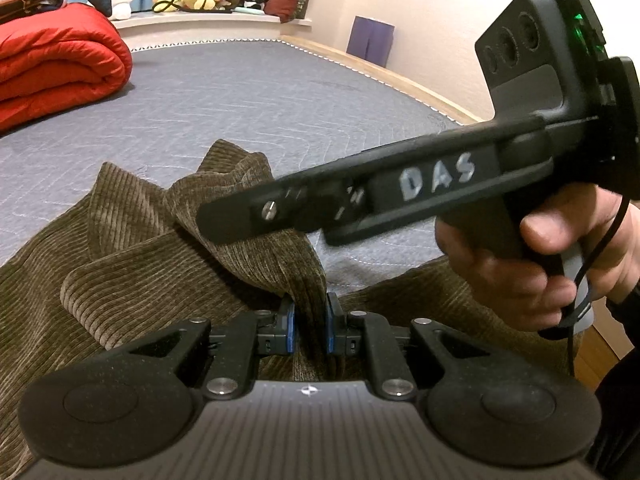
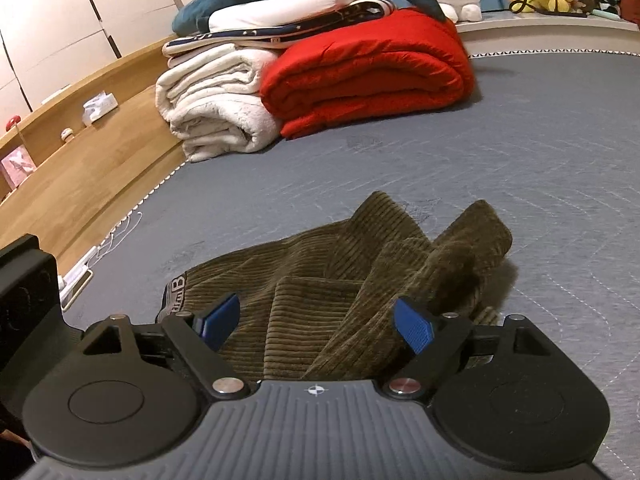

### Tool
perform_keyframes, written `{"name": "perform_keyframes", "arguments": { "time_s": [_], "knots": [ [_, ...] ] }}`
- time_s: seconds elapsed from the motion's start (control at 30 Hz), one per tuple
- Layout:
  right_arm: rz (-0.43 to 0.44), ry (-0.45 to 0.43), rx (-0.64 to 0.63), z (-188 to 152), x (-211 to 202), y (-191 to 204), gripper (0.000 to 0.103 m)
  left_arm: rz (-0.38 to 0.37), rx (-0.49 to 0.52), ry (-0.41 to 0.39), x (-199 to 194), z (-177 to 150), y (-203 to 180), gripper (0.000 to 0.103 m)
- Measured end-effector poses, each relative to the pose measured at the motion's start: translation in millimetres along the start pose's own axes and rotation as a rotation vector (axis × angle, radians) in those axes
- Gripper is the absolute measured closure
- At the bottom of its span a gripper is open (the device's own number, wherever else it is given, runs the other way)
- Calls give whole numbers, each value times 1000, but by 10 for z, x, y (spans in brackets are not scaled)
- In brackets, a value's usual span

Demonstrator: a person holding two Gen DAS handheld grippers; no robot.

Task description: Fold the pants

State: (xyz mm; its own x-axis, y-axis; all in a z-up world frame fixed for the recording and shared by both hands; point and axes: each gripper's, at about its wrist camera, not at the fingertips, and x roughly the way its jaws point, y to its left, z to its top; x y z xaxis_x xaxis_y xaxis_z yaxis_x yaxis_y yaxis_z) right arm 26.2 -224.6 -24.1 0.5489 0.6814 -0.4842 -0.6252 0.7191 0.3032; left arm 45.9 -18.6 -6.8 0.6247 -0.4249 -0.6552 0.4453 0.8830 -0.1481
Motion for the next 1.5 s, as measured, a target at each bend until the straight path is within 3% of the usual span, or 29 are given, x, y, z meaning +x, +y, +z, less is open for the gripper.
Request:
{"name": "perform_keyframes", "arguments": {
  "time_s": [0.07,0.13,0.23,0.3,0.4,0.67,0.93,1.13,1.17,1.2,1.27,1.5],
  "knots": [
    [-13,11,-28,-13,35,47,19,2,3,0,1,-7,-2,88],
    [-20,25,-60,-34,63,90,29,3,1,0,1,-6,3,88],
    [-35,53,-105,-65,108,144,54,4,1,1,4,-2,3,88],
    [-39,70,-121,-71,136,159,78,4,4,1,7,-4,-1,88],
    [-43,68,-146,-77,134,176,98,5,5,0,7,-4,4,88],
    [-41,18,-165,-25,55,209,103,8,7,3,13,-13,8,88],
    [-54,23,-167,-25,56,192,103,9,6,3,14,-9,10,88],
    [-117,13,-155,-27,61,156,97,11,7,4,16,-16,6,88],
    [-121,22,-129,-22,68,117,79,10,7,4,18,-14,11,88],
    [-123,27,-103,-21,71,86,43,10,6,3,17,-14,11,88],
    [-124,15,-80,-41,58,50,15,9,5,3,19,-14,13,88],
    [-112,6,-64,-40,66,37,17,9,-1,2,19,-15,28,88]
  ]
}}
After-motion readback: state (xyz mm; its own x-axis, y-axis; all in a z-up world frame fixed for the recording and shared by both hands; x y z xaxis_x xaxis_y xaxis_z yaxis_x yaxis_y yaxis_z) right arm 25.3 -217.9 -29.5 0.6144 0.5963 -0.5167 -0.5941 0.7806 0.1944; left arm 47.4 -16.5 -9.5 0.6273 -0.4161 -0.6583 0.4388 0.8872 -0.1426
